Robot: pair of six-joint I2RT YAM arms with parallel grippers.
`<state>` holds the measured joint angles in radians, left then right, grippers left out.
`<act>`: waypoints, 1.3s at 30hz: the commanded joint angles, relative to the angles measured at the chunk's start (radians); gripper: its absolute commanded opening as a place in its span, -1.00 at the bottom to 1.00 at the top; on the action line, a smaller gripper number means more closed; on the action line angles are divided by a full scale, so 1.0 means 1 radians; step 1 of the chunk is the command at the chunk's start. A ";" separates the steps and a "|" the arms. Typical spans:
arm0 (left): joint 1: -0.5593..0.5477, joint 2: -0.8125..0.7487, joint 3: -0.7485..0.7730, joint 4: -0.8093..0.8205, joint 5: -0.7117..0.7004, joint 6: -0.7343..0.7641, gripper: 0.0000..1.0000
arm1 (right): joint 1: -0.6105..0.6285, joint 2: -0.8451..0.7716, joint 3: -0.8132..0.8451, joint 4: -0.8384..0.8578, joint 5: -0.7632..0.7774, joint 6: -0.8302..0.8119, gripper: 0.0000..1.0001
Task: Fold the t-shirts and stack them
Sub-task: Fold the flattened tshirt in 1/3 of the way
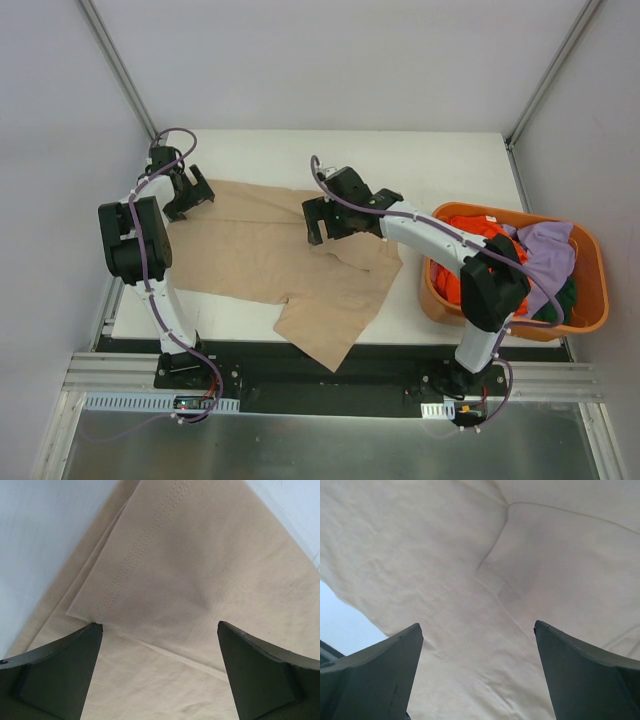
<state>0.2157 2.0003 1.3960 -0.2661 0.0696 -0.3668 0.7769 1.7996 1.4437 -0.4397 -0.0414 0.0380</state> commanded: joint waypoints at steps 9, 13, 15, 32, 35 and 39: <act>0.001 -0.014 -0.012 -0.027 -0.022 -0.096 0.98 | -0.059 0.055 0.009 -0.074 0.245 0.209 0.92; 0.001 -0.018 -0.023 -0.028 -0.092 -0.150 0.98 | -0.050 0.135 0.043 -0.096 0.230 0.256 0.92; 0.001 -0.021 -0.029 -0.030 -0.088 -0.178 0.98 | -0.044 0.159 0.037 -0.077 0.204 0.270 0.92; 0.001 -0.003 -0.002 -0.078 -0.110 -0.187 0.98 | -0.142 0.349 0.069 -0.013 0.052 0.281 0.92; -0.001 0.021 0.032 -0.094 -0.097 -0.190 0.98 | -0.172 0.374 0.105 -0.013 0.006 0.261 0.92; -0.003 0.048 0.072 -0.102 -0.096 -0.198 0.98 | -0.217 0.428 0.196 -0.034 -0.031 0.232 0.92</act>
<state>0.2157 2.0083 1.4174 -0.3077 -0.0132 -0.5453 0.6048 2.1105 1.5913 -0.4908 -0.0162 0.3023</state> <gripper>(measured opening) 0.990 0.959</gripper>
